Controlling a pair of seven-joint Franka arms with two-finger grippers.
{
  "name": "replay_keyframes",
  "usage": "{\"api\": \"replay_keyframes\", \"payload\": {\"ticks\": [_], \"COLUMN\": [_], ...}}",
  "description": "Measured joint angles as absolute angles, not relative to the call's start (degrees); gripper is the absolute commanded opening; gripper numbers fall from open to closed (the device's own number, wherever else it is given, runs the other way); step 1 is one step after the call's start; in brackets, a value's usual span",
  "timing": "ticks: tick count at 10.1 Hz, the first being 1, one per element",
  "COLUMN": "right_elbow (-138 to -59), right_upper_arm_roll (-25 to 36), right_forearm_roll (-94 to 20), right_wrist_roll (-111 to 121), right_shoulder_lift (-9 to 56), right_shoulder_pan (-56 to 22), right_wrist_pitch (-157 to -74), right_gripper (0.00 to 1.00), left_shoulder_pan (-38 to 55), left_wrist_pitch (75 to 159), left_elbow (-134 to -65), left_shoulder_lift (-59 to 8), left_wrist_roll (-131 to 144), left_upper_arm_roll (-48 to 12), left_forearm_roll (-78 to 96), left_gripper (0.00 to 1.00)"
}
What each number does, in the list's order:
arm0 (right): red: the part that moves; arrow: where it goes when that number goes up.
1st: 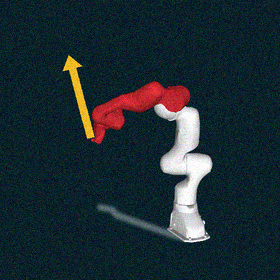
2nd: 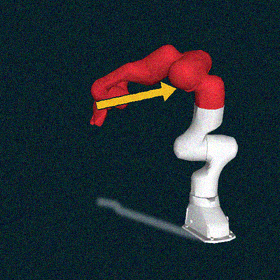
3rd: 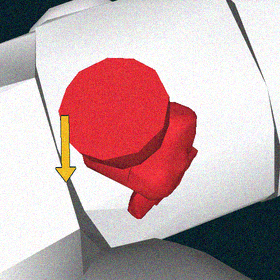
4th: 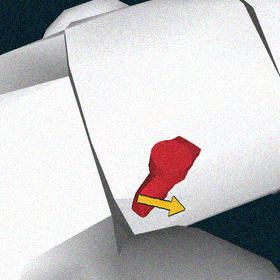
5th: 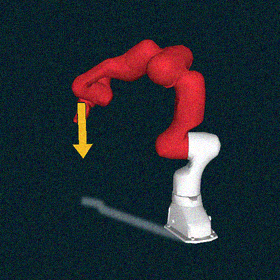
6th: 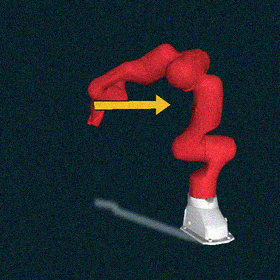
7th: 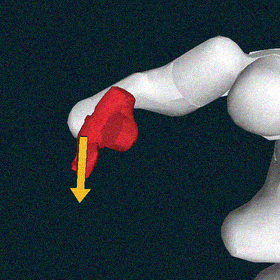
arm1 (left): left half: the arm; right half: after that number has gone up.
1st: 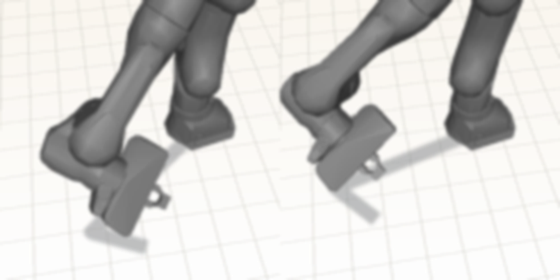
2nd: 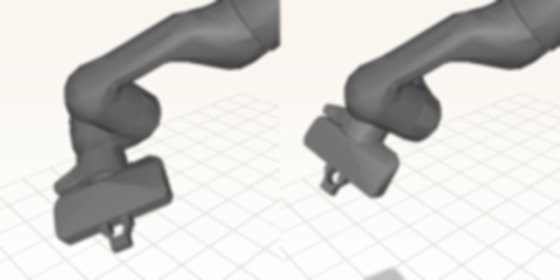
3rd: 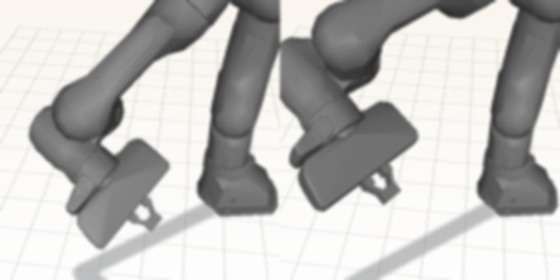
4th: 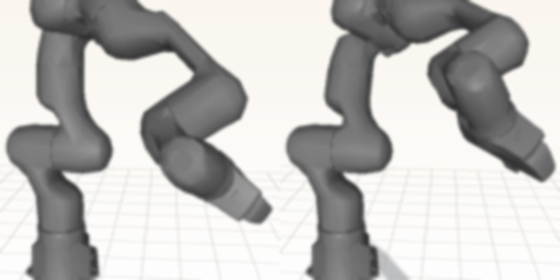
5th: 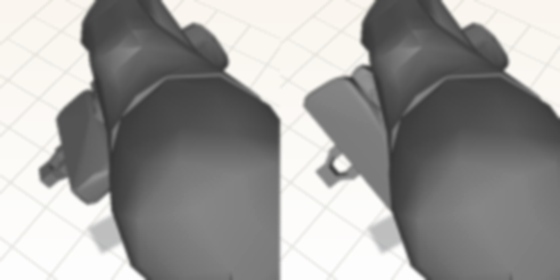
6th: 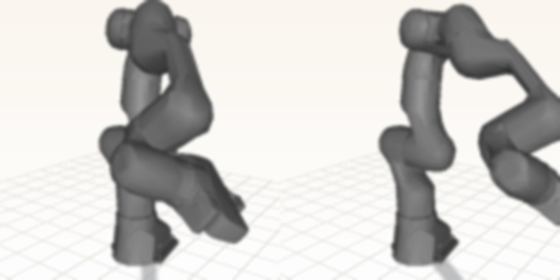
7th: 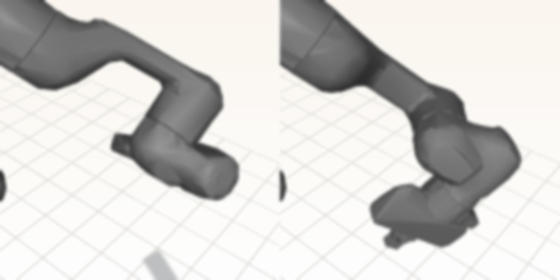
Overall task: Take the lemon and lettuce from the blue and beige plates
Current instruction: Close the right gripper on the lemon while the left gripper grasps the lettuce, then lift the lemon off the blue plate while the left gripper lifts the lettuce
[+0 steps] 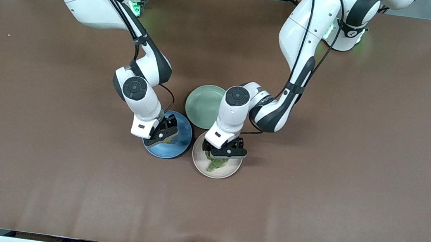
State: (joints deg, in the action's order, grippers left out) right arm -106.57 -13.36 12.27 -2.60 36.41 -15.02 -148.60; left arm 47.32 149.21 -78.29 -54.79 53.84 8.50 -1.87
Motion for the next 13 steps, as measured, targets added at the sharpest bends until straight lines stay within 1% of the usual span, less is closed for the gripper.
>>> {"api": "replay_keyframes", "payload": {"ticks": [2,3,4,5,6,10,13], "right_elbow": [-105.5,-104.8,-104.3,-104.1,-104.1,-104.2,-106.0], "right_upper_arm_roll": [-13.0,-12.9,-12.8,-12.7,-12.7,-12.5,-12.4], "right_forearm_roll": [12.1,11.5,10.3,9.1,8.1,7.4,7.3], "right_wrist_roll": [-3.2,-4.2,-4.7,-4.8,-4.8,-4.8,-3.3], "right_shoulder_lift": [35.9,35.0,33.4,31.4,29.3,22.4,18.2], "right_shoulder_pan": [-15.0,-14.8,-14.4,-13.9,-13.1,-7.8,-3.6], "right_wrist_pitch": [-147.5,-144.8,-141.7,-138.9,-135.9,-126.2,-123.4], "right_gripper": [0.2,0.19,0.16,0.16,0.16,0.16,0.16], "left_shoulder_pan": [47.3,47.4,47.4,47.4,47.4,47.4,47.3], "left_wrist_pitch": [150.2,150.6,150.6,150.7,150.7,150.7,150.9], "left_elbow": [-78.3,-78.2,-78.2,-78.1,-77.8,-77.2,-76.6], "left_shoulder_lift": [-55.4,-55.5,-55.5,-55.5,-55.5,-55.5,-55.1], "left_wrist_roll": [53.8,53.8,53.8,54.2,55.5,57.3,57.3], "left_upper_arm_roll": [8.5,8.5,8.5,8.5,8.5,8.6,8.7], "left_forearm_roll": [-1.9,-2.0,-2.0,-2.0,-2.0,-2.0,-2.0], "left_gripper": [1.0,1.0,0.64,0.16,0.0,0.0,0.0]}}
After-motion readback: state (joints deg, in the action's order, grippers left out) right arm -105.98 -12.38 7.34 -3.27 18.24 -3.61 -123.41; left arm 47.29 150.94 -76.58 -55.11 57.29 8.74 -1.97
